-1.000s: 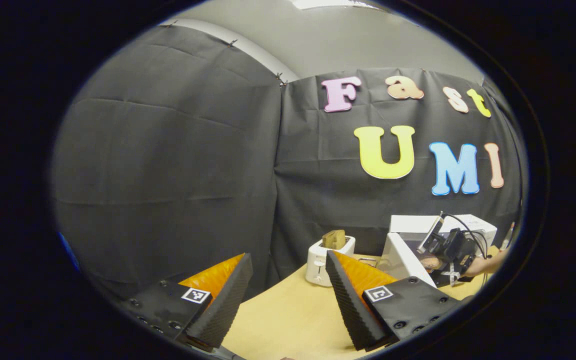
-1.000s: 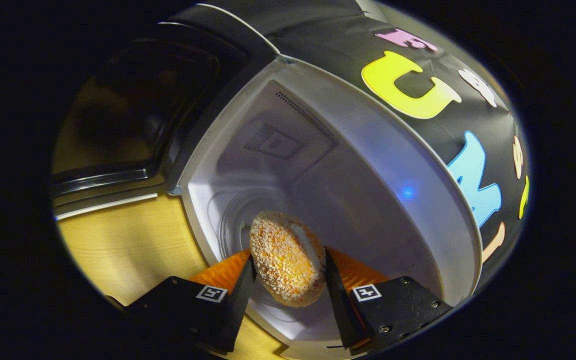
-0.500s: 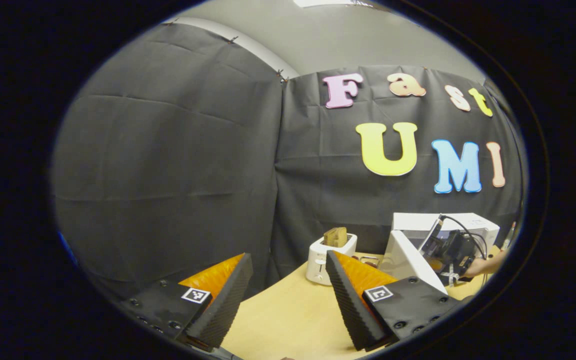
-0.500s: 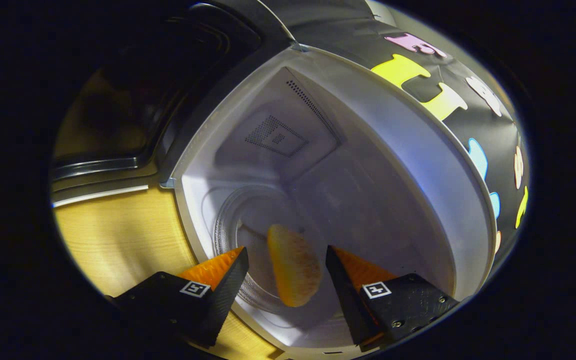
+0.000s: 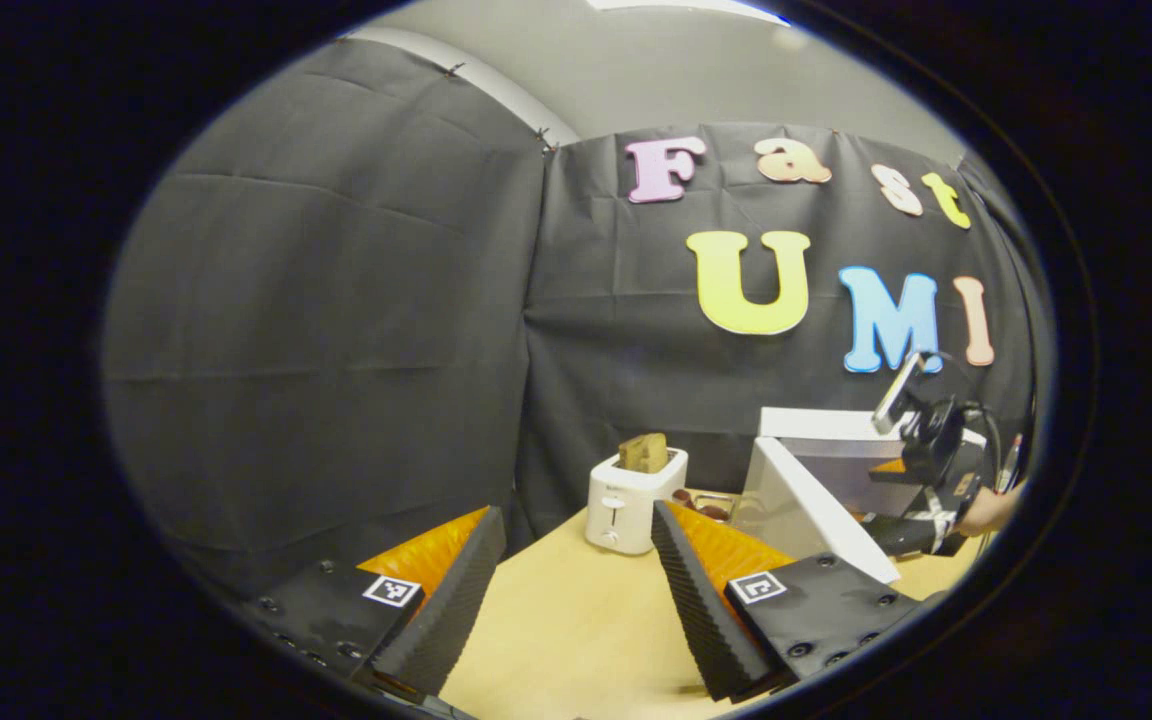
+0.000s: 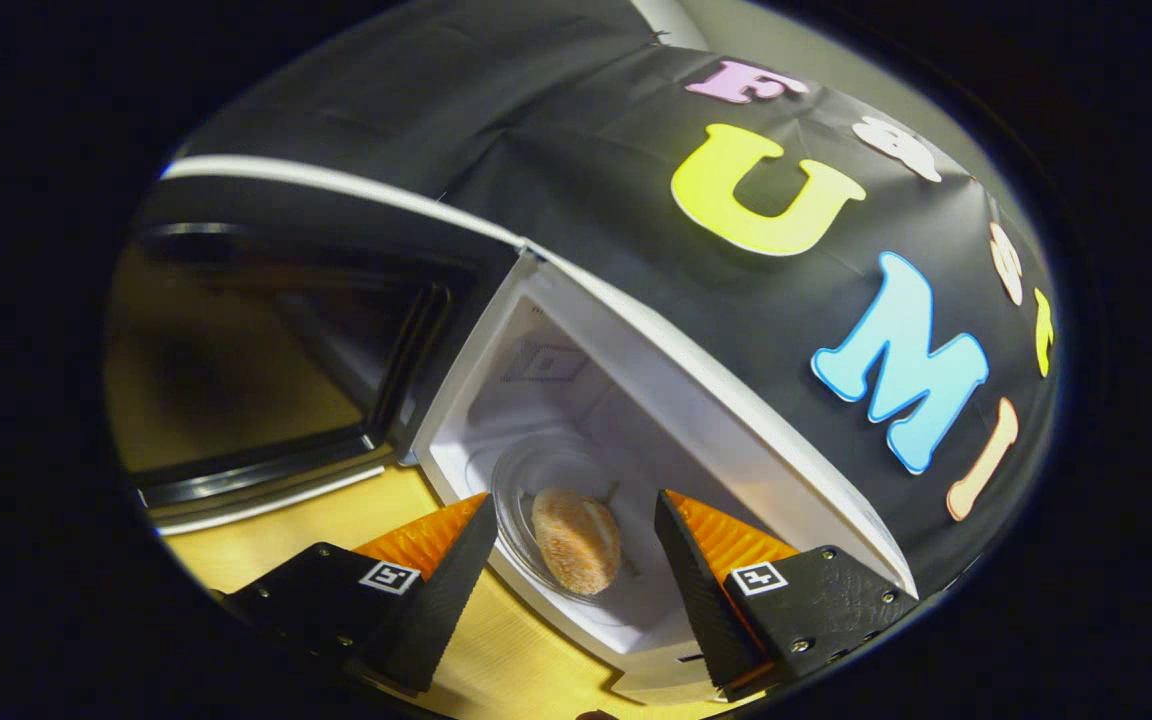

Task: Open the microwave oven with the left hand, put the food in, and close the microwave oven.

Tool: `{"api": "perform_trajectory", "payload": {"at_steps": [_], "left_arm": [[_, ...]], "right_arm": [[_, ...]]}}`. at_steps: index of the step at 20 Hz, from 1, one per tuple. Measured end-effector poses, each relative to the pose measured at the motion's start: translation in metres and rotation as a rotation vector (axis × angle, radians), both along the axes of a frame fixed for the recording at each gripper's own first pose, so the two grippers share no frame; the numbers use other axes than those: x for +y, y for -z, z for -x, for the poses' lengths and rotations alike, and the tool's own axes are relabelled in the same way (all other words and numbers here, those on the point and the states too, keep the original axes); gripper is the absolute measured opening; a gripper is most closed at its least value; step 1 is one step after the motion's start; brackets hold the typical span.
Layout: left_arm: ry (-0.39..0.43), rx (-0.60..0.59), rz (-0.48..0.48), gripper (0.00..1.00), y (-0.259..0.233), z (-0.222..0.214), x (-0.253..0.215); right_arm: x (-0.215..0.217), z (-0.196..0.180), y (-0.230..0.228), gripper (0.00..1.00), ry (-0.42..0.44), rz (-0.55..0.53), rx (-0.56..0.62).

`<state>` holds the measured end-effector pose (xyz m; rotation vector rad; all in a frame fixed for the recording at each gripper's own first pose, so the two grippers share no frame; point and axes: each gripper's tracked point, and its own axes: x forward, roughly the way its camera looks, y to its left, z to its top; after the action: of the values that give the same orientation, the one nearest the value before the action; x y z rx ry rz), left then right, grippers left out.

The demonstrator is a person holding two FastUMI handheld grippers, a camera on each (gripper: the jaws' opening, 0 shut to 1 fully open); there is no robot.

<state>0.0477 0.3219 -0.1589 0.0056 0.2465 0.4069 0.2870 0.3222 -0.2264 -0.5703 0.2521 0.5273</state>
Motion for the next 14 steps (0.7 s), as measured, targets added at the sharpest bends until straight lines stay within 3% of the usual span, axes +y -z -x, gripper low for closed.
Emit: {"api": "perform_trajectory", "payload": {"at_steps": [7,11,13,14], "left_arm": [[0.03,0.081,0.033,0.95,0.051,0.004,-0.022],[0.052,0.121,0.053,0.65,0.078,0.005,-0.039],[0.063,0.15,0.058,0.57,0.088,0.007,-0.048],[0.052,0.157,0.041,0.41,0.093,0.006,-0.047]], "right_arm": [[-0.053,0.047,-0.087,0.97,0.082,-0.216,-0.052],[-0.092,0.072,-0.116,0.97,0.094,-0.227,-0.115],[-0.106,0.086,-0.122,0.97,0.11,-0.263,-0.101],[-0.112,0.093,-0.124,0.96,0.118,-0.284,-0.091]]}}
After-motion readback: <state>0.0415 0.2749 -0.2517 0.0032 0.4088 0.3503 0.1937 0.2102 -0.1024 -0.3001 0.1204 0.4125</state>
